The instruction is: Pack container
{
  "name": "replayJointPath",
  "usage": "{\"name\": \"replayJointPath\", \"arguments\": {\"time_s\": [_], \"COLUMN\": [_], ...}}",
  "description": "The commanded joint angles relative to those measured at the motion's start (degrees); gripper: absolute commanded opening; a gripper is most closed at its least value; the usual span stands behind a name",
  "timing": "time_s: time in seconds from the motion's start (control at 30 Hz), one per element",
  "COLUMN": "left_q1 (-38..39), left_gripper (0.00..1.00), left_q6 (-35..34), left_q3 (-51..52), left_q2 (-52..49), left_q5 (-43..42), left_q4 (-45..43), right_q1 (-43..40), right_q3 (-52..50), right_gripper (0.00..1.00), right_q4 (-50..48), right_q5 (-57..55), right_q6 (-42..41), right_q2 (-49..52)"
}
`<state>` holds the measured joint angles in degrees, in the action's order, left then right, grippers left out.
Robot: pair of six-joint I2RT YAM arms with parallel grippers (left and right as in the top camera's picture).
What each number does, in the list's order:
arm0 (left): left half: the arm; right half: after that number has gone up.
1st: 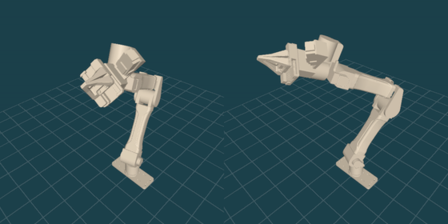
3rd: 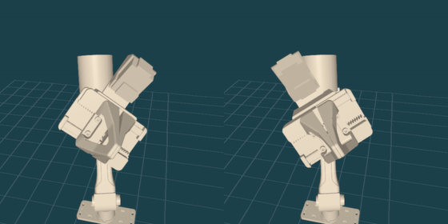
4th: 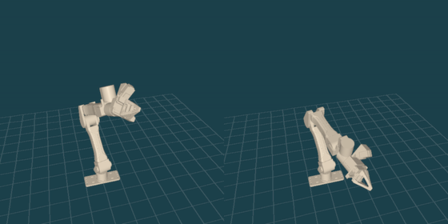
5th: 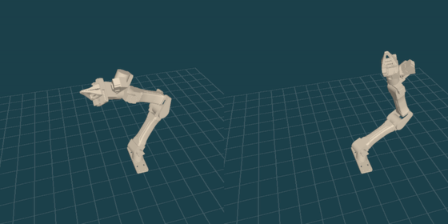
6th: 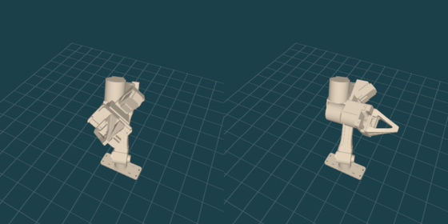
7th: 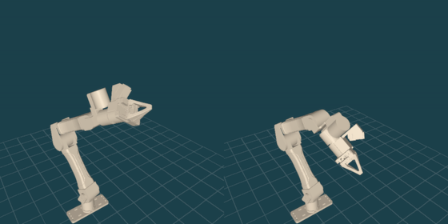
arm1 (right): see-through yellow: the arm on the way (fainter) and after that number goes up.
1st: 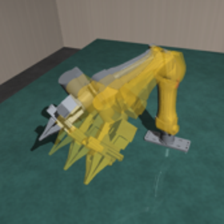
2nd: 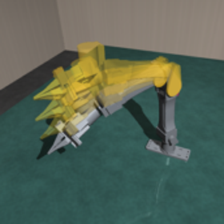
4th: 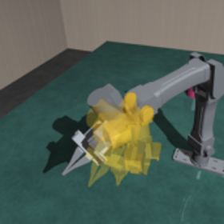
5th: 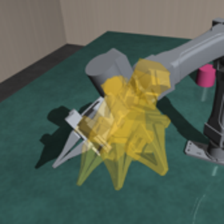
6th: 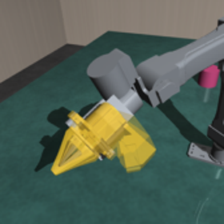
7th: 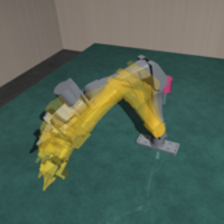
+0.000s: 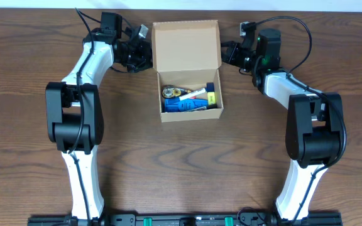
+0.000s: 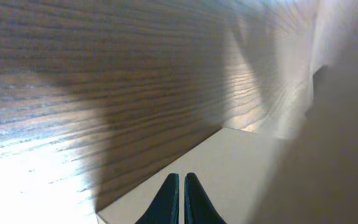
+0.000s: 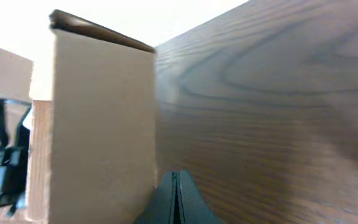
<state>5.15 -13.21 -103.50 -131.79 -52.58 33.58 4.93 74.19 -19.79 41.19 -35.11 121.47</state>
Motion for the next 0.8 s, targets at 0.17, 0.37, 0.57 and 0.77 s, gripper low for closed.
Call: {"name": "replayJointPath", "arguments": {"time_s": [0.17, 0.37, 0.57, 0.77], "left_q1": [-0.8, -1.0, -1.0, -1.0], "left_gripper": [0.06, 0.06, 0.06, 0.06], "left_q6": [1.8, 4.2, 6.2, 11.4], "left_q3": [-0.5, -0.5, -0.5, -0.5], "left_q2": [5.5, 9.3, 13.2, 16.5], "left_q5": [-1.4, -1.5, -1.5, -1.4], "left_q4": [-2.2, -2.3, -1.0, 5.2], "right_q1": [-0.4, -1.2, -1.7, -1.7], "right_q3": [0.1, 0.1, 0.1, 0.1], "right_gripper": [0.01, 0.02, 0.01, 0.01], "right_q4": [-0.8, -0.8, -0.7, 0.5], "right_q5": [9.6, 11.0, 12.6, 15.9], "right_q6": [3.1, 4.5, 6.4, 7.6], "right_q2": [0.2, -1.5, -5.1, -8.3]}}
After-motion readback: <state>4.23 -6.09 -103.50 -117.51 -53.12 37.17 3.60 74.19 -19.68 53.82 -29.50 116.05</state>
